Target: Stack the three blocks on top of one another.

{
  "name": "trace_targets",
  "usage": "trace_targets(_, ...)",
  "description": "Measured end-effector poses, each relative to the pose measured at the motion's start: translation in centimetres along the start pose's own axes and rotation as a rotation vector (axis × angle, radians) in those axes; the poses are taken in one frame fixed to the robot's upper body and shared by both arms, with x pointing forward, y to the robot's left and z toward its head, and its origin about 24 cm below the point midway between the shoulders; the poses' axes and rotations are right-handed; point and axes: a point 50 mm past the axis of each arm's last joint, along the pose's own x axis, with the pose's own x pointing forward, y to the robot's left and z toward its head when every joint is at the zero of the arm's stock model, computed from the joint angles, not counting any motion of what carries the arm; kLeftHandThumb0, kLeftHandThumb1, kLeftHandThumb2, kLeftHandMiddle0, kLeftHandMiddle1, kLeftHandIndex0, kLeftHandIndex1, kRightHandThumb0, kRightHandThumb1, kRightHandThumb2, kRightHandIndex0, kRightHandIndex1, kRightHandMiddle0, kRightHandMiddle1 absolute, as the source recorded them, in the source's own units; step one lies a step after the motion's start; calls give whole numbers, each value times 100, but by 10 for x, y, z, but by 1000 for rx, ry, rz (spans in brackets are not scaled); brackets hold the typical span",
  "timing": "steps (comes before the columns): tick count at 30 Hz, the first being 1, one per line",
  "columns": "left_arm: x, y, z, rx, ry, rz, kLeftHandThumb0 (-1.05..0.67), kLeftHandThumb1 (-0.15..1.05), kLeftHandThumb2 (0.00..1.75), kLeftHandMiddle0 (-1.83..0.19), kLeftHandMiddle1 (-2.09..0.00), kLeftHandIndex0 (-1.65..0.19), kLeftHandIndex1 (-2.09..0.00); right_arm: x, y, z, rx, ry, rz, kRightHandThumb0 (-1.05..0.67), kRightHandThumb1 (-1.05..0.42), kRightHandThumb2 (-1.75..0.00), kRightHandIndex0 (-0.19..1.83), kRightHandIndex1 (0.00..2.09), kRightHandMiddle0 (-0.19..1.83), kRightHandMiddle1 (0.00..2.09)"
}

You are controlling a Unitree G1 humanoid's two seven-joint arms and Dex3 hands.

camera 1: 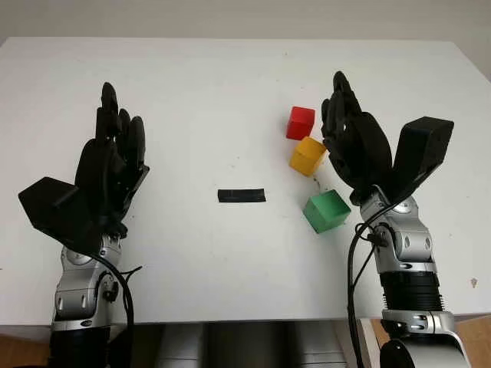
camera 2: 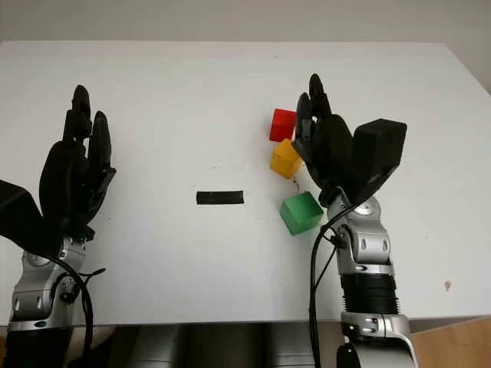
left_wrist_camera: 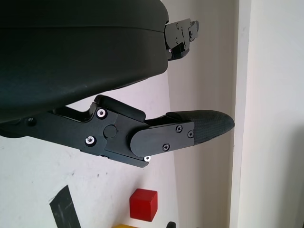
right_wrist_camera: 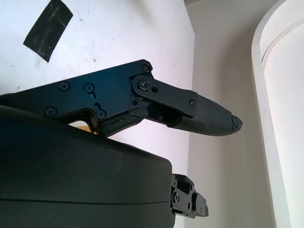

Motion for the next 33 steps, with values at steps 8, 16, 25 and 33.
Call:
trace_targets(8,-1,-1,1,-2,-9,6,-71,105,56,19,0,19,-2,0,0,0,-3,11,9,-71,-105,-72,-19,0,-19,0)
trace_targets(16,-1,-2,0,8,-5,11,-72,105,56,19,0,19,-3,4,-13,25,-92,-73,40,-62,-105,-25,0,10,-1,11)
trace_targets(25,-1,-5,-1,-10,-3,16,-71,105,55,19,0,19,-3,31,-41,115,-768,-341,-66,-56,-82,-5,38,40,4,103)
trace_targets(33,-1,-5,-2,-13,-1,24,-71,105,54,19,0,18,-4,71,-41,132,-1200,-270,-94,-63,-81,-6,9,73,1,102)
